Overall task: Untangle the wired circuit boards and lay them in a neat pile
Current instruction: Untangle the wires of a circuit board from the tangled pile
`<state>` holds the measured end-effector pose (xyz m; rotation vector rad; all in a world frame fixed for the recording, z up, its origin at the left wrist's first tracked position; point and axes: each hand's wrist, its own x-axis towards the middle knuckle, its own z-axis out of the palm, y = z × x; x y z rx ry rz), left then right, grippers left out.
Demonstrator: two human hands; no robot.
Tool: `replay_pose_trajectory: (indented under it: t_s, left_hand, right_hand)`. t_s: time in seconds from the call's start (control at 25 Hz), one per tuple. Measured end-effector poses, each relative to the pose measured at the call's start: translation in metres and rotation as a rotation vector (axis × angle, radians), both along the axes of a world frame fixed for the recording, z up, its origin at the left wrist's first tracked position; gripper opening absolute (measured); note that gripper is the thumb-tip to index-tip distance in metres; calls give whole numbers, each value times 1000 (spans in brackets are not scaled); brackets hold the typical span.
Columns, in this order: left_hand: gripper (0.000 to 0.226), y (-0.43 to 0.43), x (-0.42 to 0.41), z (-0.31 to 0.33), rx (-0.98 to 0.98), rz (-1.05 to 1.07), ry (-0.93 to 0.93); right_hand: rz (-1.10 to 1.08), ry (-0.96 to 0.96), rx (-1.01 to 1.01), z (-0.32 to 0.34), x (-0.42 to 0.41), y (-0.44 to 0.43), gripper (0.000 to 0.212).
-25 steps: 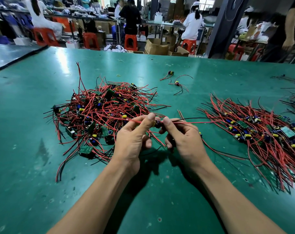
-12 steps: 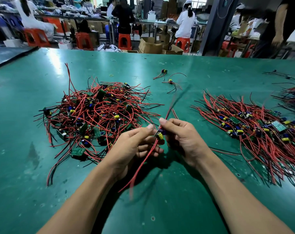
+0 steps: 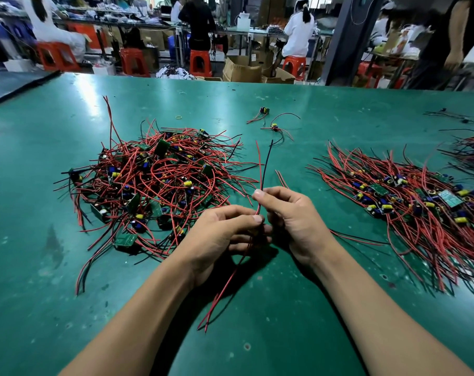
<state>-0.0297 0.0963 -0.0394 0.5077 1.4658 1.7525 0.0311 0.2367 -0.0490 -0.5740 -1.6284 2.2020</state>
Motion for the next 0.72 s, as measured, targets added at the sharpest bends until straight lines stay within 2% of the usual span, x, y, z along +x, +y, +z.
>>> replay_pose_trajectory:
  t_s: [0.2,0.44,0.64,0.72]
  left_hand:
    - [9,7,1,-2,-51,111,18]
    - [17,5,4,-4,-27,203,84]
    - [17,4,7,-2,-49,219,151]
    - [18,3,9,-1,-55,224,146]
  right_hand:
    - [86,28,-70,2,2,-2,15]
    - [176,30,-4,-3,2,-5,18]
    - [-3,-20,43,-4,-5,-5,13]
    - [-92,23,-29,-3,-7,-2,11]
